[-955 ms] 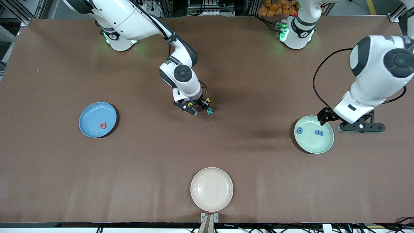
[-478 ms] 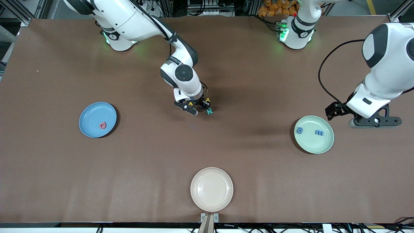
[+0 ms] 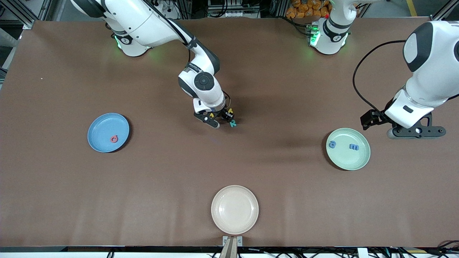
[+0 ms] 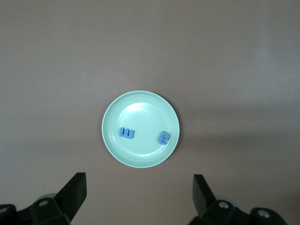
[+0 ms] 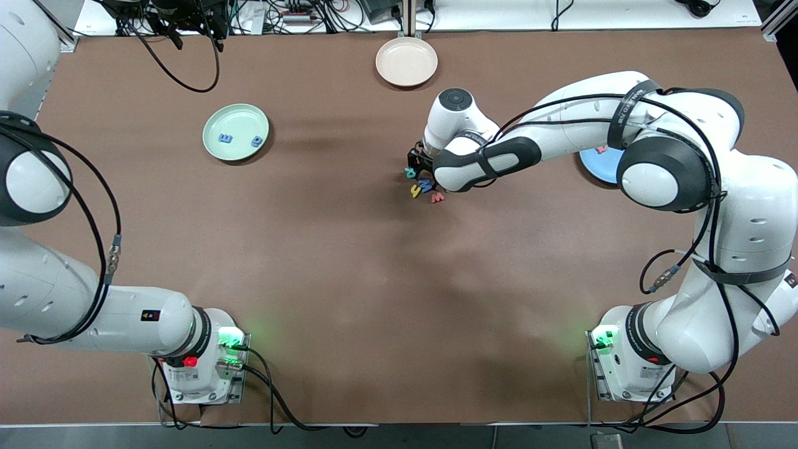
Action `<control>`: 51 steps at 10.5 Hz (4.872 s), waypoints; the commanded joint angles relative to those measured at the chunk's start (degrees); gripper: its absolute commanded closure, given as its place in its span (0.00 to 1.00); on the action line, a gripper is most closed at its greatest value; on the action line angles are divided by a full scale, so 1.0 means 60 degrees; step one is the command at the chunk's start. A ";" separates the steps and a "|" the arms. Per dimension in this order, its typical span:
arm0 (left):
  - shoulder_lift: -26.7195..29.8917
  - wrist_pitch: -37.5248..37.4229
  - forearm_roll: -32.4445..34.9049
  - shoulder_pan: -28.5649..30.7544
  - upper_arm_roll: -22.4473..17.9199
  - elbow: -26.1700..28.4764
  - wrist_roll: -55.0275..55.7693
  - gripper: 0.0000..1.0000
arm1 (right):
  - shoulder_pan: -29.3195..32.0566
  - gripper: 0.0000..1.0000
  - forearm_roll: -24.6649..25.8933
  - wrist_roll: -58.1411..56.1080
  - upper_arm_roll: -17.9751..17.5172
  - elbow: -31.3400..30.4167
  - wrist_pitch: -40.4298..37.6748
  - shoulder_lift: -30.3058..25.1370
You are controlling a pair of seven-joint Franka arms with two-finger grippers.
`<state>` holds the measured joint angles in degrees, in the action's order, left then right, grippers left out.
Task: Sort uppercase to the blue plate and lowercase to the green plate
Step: 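Grasp the blue M with the right gripper while the left gripper withdraws, then carry the blue M to the blue plate while the left gripper reaches letters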
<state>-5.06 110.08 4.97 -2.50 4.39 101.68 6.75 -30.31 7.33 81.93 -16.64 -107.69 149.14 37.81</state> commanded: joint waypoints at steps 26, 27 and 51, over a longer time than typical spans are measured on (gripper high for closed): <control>0.0273 -0.0754 -0.0243 -0.0125 -0.0161 0.0001 -0.0084 0.00 | 0.0144 0.57 0.0668 0.0101 -0.0010 0.0443 -0.0318 0.0275; 0.0273 -0.0754 -0.0243 -0.0140 -0.0161 0.0001 -0.0084 0.00 | 0.0159 0.57 0.0653 -0.0102 -0.0010 0.0559 -0.0581 0.0275; -0.2464 0.2217 -0.1094 -0.2890 0.2840 0.0162 0.1230 0.00 | 0.3777 0.56 -0.0226 -1.4174 0.2740 0.0928 -0.5315 -0.1571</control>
<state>-17.47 121.14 -3.80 -18.03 20.19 102.85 11.22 -7.65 7.32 3.45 -2.98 -100.24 117.46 29.57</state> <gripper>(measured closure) 0.000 0.524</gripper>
